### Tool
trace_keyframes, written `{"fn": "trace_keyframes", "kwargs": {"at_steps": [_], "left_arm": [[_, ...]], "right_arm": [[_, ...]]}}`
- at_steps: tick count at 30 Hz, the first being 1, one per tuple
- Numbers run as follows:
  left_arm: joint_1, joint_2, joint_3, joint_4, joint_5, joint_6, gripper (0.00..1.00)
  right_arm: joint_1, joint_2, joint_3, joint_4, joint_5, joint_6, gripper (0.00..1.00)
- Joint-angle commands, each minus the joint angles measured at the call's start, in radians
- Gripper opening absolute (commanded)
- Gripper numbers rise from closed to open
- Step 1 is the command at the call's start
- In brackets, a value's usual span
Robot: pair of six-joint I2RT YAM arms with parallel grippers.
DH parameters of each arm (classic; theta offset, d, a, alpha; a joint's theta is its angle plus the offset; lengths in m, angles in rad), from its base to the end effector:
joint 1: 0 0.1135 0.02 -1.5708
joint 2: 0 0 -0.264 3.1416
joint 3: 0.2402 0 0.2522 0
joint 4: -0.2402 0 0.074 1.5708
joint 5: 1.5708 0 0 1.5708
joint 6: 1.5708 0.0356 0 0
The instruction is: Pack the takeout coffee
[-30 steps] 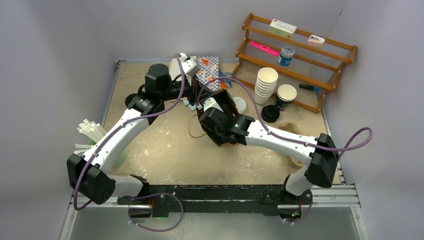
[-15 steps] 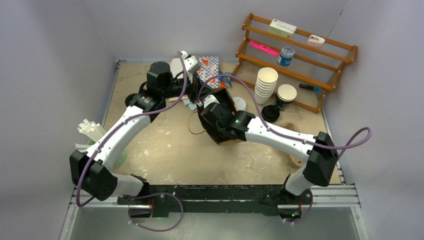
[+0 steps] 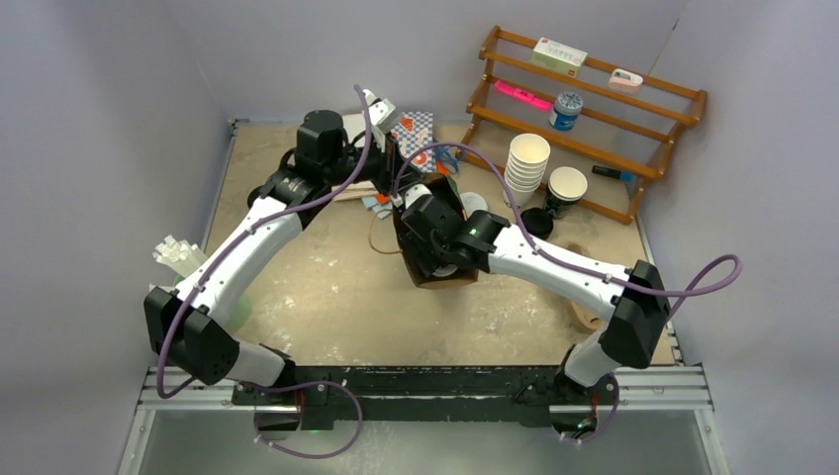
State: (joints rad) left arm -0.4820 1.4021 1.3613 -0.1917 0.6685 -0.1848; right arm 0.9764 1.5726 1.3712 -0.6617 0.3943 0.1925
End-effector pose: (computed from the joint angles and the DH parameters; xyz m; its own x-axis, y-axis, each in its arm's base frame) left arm 0.2751 -0.1688 0.4002 -0.3657 0.0286 -0.9303 0.8454 0.4283 -0.3192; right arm 0.2028 0.2756 0.3061 -0.5373 -0.4794 -0.6939 -0.5321 0.8310 -0.1621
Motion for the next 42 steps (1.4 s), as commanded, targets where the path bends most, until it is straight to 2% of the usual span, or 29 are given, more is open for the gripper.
{"fn": "trace_keyframes", "kwargs": {"at_steps": [1, 7, 11, 18, 24, 27, 32, 42], "left_arm": [[-0.021, 0.020, 0.130, -0.122, 0.112, -0.122, 0.00], [-0.020, 0.064, 0.198, -0.259, 0.132, -0.232, 0.00], [-0.021, 0.101, 0.257, -0.375, 0.167, -0.242, 0.00], [-0.021, 0.064, 0.270, -0.399, 0.172, -0.313, 0.00], [-0.021, 0.045, 0.211, -0.395, 0.181, -0.373, 0.00], [-0.020, 0.050, 0.164, -0.386, 0.176, -0.363, 0.00], [-0.020, 0.052, 0.127, -0.365, 0.125, -0.319, 0.00], [-0.004, 0.110, 0.169, -0.420, 0.040, -0.211, 0.00]], "right_arm": [[-0.027, 0.021, 0.012, -0.151, -0.091, 0.103, 0.64], [-0.027, -0.009, 0.015, -0.191, -0.134, 0.127, 0.63], [-0.024, -0.013, 0.050, -0.248, -0.160, 0.110, 0.62], [-0.024, -0.015, 0.135, -0.298, -0.191, 0.104, 0.62], [-0.023, 0.020, 0.178, -0.370, -0.245, 0.108, 0.62], [-0.023, 0.033, 0.146, -0.366, -0.304, 0.117, 0.62], [-0.024, 0.057, 0.133, -0.340, -0.315, 0.110, 0.63], [-0.024, 0.101, 0.113, -0.292, -0.301, 0.096, 0.65]]}}
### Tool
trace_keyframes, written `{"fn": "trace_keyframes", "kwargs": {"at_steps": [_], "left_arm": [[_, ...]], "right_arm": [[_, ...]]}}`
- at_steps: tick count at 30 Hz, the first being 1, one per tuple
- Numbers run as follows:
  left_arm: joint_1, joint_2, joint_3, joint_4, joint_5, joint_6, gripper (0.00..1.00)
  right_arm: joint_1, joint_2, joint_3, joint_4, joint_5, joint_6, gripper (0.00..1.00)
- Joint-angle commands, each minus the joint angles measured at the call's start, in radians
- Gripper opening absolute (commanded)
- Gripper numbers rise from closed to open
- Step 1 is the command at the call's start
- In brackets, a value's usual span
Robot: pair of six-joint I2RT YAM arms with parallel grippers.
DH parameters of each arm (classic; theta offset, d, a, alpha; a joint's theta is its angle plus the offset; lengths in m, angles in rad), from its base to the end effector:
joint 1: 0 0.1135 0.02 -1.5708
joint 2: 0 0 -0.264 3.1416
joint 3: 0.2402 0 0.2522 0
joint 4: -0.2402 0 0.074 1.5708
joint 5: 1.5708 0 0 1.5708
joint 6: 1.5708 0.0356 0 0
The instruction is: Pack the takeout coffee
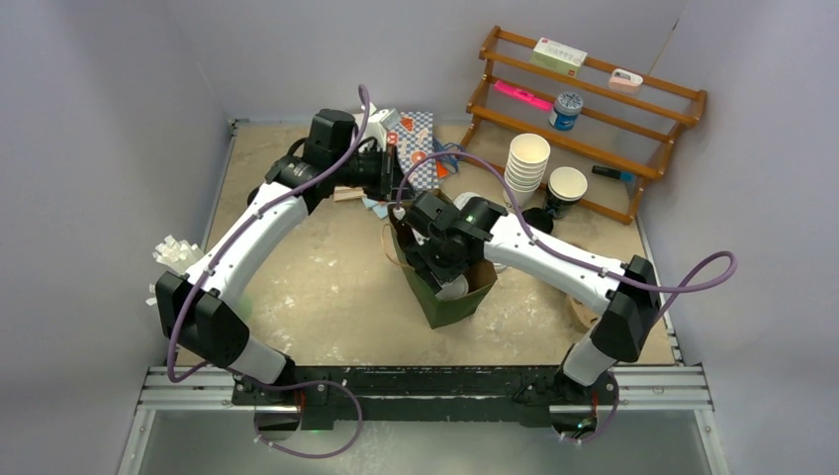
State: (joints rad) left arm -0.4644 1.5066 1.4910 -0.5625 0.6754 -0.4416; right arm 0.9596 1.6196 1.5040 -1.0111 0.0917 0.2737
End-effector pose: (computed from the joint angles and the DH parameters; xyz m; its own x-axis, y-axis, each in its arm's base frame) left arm 0.2888 -0.1696 0.3775 -0.7912 0.0233 -0.6112 0.5305 0.5234 -0.6668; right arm 0.1921 0.2685 0.3097 -0.7132 -0.5488 -0.4360 -0.6234 0.7811 0.0365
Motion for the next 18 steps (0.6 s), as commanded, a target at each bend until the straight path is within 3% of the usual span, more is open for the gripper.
{"fn": "trace_keyframes", "kwargs": {"at_steps": [1, 18], "left_arm": [[-0.022, 0.006, 0.047, -0.049, 0.022, 0.056, 0.00], [-0.022, 0.011, 0.098, 0.000, -0.021, 0.140, 0.00]], "right_arm": [[-0.007, 0.058, -0.019, 0.059, 0.011, 0.014, 0.65], [-0.007, 0.067, -0.152, 0.148, 0.034, -0.010, 0.65]]}}
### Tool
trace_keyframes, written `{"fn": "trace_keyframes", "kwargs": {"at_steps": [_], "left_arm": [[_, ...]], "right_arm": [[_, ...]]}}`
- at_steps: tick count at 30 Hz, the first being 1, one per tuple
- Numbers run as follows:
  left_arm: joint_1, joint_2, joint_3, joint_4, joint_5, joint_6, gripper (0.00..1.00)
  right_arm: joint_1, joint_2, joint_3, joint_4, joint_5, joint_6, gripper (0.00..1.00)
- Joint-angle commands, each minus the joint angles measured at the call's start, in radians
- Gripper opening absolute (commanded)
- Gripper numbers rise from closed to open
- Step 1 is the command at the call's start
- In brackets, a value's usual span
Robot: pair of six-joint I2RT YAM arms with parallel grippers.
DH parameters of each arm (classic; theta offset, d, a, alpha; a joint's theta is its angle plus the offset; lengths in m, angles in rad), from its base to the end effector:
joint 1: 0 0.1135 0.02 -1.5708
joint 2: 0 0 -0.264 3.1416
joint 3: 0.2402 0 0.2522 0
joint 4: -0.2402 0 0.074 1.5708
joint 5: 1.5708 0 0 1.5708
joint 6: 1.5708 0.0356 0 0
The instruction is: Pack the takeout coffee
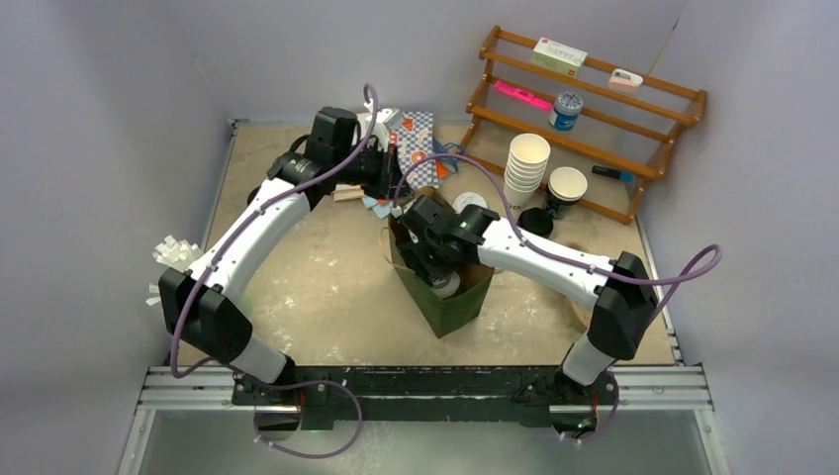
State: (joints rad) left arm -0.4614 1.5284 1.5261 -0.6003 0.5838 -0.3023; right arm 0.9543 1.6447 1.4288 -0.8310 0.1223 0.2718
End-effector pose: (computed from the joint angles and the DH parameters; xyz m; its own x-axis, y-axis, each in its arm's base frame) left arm 0.2951 -0.1686 0.3779 -0.7162 0.0787 -0.6935 0.5917 0.5954 -0.5435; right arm 0.2038 0.2800 0.2882 -0.6902 -0.5131 -0.5103 -0.6117 0.7904 0.0325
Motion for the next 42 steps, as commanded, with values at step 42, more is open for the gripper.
{"fn": "trace_keyframes", "kwargs": {"at_steps": [42], "left_arm": [[-0.024, -0.125, 0.059, 0.144, 0.026, 0.118, 0.00]], "right_arm": [[-0.001, -0.356, -0.078, 0.091, 0.044, -0.026, 0.94]]}}
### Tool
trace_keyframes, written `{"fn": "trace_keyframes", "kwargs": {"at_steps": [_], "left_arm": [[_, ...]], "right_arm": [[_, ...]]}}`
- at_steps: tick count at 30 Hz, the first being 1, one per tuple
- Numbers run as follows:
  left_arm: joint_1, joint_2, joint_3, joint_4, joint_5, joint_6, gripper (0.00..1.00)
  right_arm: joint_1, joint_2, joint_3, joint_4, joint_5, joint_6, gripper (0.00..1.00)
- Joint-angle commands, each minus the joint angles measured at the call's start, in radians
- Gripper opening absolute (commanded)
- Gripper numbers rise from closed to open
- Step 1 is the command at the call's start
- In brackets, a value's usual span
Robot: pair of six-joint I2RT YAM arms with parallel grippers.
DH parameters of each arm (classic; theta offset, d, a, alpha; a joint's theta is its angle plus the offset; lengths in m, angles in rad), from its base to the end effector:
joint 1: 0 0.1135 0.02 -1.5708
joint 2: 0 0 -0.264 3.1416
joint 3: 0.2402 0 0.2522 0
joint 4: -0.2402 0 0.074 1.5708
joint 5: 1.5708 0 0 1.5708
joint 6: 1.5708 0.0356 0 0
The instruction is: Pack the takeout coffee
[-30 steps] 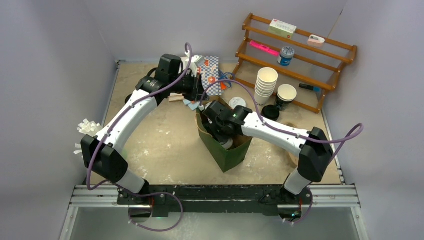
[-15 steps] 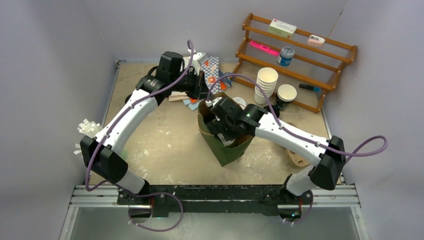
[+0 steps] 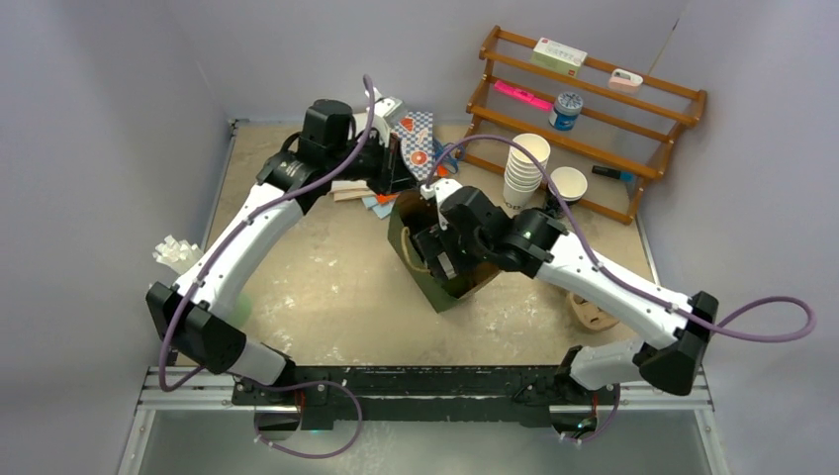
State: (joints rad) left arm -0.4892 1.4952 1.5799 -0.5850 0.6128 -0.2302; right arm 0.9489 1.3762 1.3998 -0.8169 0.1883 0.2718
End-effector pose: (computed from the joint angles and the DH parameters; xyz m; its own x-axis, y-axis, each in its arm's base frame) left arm 0.2813 -0.1729 0.4078 -0.6016 0.1088 -0.7913 0.7114 0.5236 -0.4688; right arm 0.1737 0.2309 0.3606 -0.5938 -0.3757 -0.7116 -0.5839 0.8096 0.0598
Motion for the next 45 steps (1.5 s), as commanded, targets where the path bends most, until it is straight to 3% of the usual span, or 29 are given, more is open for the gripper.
{"fn": "trace_keyframes", "kwargs": {"at_steps": [1, 7, 19, 26, 37, 45], "left_arm": [[0.004, -0.104, -0.006, 0.152, 0.003, 0.051, 0.00], [0.001, -0.167, -0.091, 0.289, 0.059, 0.081, 0.00], [0.001, -0.199, -0.190, 0.340, 0.090, 0.074, 0.00], [0.002, -0.208, -0.204, 0.337, 0.090, 0.071, 0.00], [0.002, -0.193, -0.201, 0.358, 0.085, 0.066, 0.00], [0.002, -0.193, -0.200, 0.330, 0.080, 0.081, 0.00]], "right_arm": [[0.003, -0.106, -0.061, 0.096, -0.027, -0.032, 0.93], [0.004, -0.119, -0.070, 0.138, -0.035, -0.057, 0.84], [0.004, 0.042, 0.011, 0.221, 0.106, -0.021, 0.59], [0.004, 0.123, 0.037, 0.196, 0.118, -0.016, 0.39], [0.004, 0.089, -0.098, 0.203, 0.101, -0.001, 0.01], [0.005, 0.123, -0.085, 0.199, 0.155, -0.011, 0.00]]}}
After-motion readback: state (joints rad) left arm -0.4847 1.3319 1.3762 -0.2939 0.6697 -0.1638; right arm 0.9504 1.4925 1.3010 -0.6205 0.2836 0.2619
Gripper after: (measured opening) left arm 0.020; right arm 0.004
